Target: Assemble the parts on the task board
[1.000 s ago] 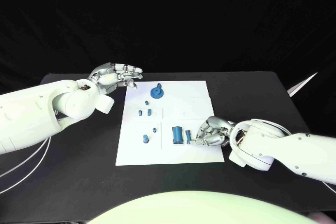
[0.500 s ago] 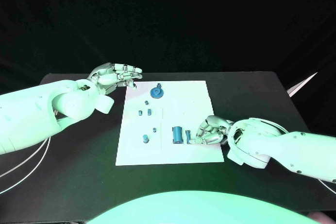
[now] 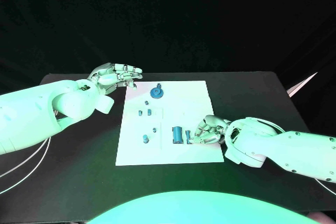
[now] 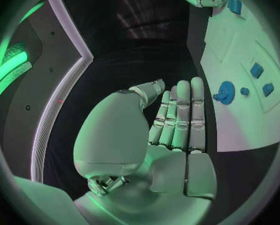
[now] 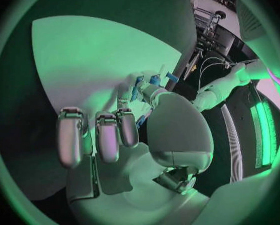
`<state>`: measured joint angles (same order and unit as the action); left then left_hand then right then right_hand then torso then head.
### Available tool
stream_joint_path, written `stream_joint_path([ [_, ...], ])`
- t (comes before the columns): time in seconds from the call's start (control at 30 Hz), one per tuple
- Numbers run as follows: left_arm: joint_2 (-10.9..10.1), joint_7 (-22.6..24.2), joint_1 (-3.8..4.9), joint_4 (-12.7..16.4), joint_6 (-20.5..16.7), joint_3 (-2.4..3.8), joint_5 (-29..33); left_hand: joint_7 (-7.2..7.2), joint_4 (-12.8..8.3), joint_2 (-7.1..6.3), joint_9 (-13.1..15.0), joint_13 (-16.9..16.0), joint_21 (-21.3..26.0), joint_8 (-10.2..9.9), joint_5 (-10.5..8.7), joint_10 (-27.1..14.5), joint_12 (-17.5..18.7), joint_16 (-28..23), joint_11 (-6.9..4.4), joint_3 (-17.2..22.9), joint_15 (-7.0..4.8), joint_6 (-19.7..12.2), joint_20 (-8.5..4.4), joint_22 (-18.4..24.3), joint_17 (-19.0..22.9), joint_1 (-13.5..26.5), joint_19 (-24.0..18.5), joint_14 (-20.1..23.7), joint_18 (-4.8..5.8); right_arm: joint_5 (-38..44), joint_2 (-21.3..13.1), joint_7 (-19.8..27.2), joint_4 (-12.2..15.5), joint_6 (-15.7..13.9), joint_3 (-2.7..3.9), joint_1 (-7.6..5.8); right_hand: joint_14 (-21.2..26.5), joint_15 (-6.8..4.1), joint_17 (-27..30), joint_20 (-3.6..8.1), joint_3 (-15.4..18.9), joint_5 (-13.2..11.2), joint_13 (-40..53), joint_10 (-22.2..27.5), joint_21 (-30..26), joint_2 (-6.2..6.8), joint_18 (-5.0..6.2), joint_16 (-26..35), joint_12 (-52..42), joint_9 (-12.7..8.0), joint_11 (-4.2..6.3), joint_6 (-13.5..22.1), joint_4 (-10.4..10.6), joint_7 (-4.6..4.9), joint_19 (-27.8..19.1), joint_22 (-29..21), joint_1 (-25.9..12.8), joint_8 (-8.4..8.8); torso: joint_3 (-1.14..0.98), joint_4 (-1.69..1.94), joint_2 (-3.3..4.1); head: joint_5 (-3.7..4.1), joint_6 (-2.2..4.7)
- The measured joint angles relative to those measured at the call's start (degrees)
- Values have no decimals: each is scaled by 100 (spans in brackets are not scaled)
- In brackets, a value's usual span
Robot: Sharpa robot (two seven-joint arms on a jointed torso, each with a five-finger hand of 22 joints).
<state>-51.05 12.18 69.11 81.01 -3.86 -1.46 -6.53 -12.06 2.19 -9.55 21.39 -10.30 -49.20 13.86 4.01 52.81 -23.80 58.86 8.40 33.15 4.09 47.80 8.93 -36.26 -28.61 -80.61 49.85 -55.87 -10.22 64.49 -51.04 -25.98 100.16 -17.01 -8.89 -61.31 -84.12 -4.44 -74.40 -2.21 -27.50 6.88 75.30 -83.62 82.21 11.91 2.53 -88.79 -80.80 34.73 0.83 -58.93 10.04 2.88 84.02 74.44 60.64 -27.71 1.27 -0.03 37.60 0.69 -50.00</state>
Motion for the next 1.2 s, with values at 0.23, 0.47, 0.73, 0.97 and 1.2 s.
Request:
stream_joint_path([
  [0.23,-2,1,-1,-1,-2,0,0,0,0,0,-2,0,0,0,0,0,0,0,0,0,0,0,0,0,0,0,0,0,0,21,-45,35,62,-65,0,2,0,0,0,0,0,0,0,0,0,0,0,0,0,-1,0,0,0,0,0,0,0,0,1,3,0,3,5],
  [0.47,-4,7,-3,-3,-8,0,0,0,0,0,-2,1,0,0,0,0,0,0,0,0,0,0,0,0,0,0,0,0,0,-153,-208,350,232,-253,0,-22,0,1,0,0,74,0,0,0,-1,0,0,0,2,-25,-1,46,21,44,0,0,0,3,1,0,-5,0,31],
  [0.73,6,75,-16,-3,-45,-1,32,0,1,-1,-7,7,0,0,0,0,0,0,0,-1,1,0,1,-2,0,3,0,0,0,-900,-342,1466,185,-876,8,-225,9,138,0,-6,98,0,0,14,-558,1,5,16,379,-179,-138,486,0,258,-1,0,341,391,16,-34,-28,20,124],
  [0.97,62,347,-141,-67,-218,-2,166,19,143,-109,-11,24,99,48,-1,-1,-74,2,1,132,52,-23,62,24,0,306,-60,52,0,-1993,-170,2687,-460,-1410,15,-380,-52,219,0,-160,293,0,-15,523,-2244,-97,151,517,1569,-294,-297,764,-73,405,-156,0,749,695,50,-84,-111,26,255],
  [1.2,276,844,-242,-377,-570,-3,439,51,508,-139,-11,211,1487,113,-1,-260,-27,-1127,82,-240,267,-197,360,925,582,334,-363,1077,3,-3560,310,3750,-1634,-1470,67,-478,1343,532,2945,-432,271,0,-2232,2138,-6654,-102,638,3543,4596,-351,-594,1370,-95,649,-1372,-1198,1014,844,84,-145,-238,30,530],
])
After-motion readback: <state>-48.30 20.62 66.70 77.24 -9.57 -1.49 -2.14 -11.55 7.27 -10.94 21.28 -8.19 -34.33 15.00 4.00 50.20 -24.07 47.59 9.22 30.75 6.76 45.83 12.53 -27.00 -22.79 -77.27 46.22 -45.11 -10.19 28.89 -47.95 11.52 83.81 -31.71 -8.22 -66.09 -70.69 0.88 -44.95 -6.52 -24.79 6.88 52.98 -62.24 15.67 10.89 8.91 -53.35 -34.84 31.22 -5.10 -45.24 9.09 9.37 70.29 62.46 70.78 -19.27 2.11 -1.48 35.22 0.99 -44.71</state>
